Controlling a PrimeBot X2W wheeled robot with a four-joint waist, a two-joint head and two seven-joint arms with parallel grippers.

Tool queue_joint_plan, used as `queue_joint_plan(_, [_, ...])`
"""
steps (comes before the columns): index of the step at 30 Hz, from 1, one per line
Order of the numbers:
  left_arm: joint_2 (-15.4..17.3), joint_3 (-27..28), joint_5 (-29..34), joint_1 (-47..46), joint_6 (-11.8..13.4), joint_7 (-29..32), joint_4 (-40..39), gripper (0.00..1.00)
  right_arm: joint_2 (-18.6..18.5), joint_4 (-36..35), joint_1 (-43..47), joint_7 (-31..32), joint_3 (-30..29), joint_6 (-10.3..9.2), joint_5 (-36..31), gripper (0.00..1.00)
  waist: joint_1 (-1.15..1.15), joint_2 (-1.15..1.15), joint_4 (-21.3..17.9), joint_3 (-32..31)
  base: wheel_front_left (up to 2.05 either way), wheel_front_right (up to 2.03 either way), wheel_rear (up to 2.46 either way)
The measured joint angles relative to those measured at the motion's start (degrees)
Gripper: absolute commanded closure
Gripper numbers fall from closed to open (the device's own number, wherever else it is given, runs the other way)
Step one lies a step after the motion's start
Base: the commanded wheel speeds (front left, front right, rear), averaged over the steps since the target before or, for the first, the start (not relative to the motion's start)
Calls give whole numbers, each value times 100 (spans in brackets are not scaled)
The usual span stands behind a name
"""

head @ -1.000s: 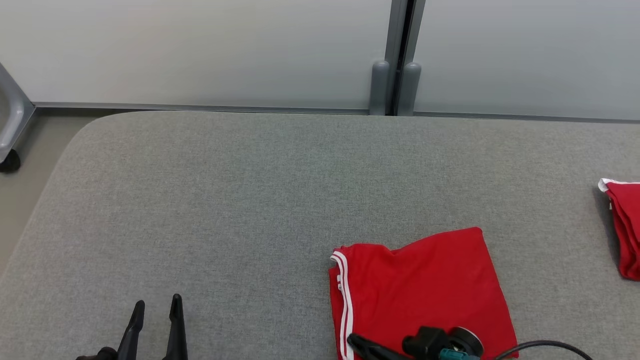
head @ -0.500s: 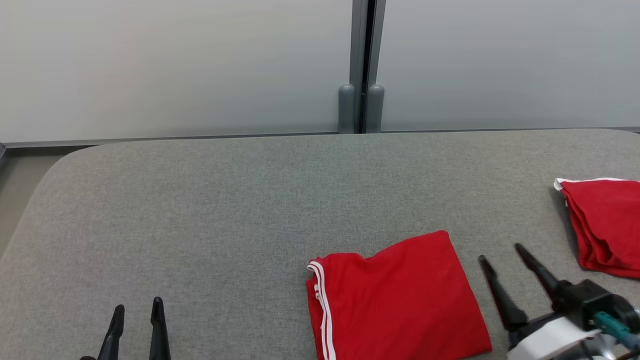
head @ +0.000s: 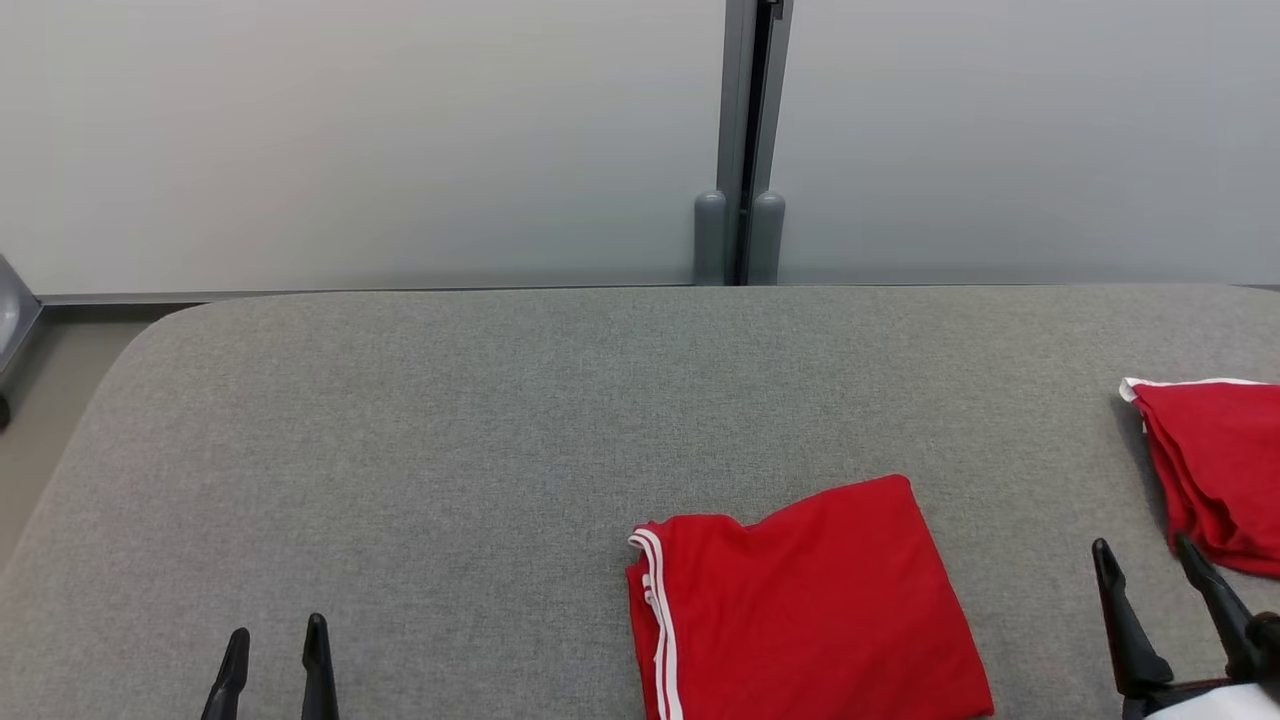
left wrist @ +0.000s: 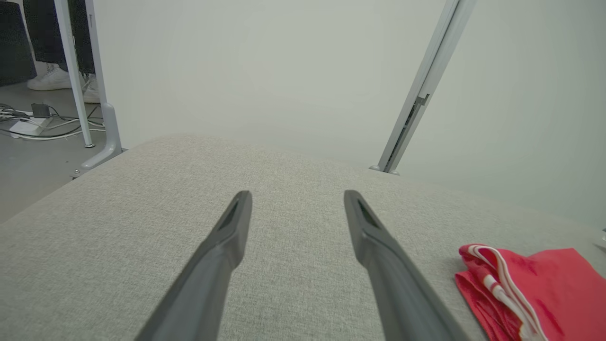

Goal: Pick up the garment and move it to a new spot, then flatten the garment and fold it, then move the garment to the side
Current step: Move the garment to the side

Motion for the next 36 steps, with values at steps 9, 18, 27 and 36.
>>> queue_joint_plan(9, [-2,-74,31,16,-48,0,-22,0,-87,330,-396,992,946,0,1087,0,0,0,41,131,0,0,0])
queue_joint_plan(18, [-2,-168,52,-73,-48,0,10,0,-504,565,-1022,2618,1494,-1,1631,0,0,0,136,304,0,0,0])
queue_joint_plan(27, [-1,-327,-11,-285,-33,0,31,0,-271,1304,-1571,3095,1848,-1,2078,0,0,0,328,514,0,0,0])
queue_joint_plan(36, [-1,-348,-49,-380,-26,0,25,0,-424,1425,-2137,2948,2269,-1,2863,100,0,0,300,710,0,0,0])
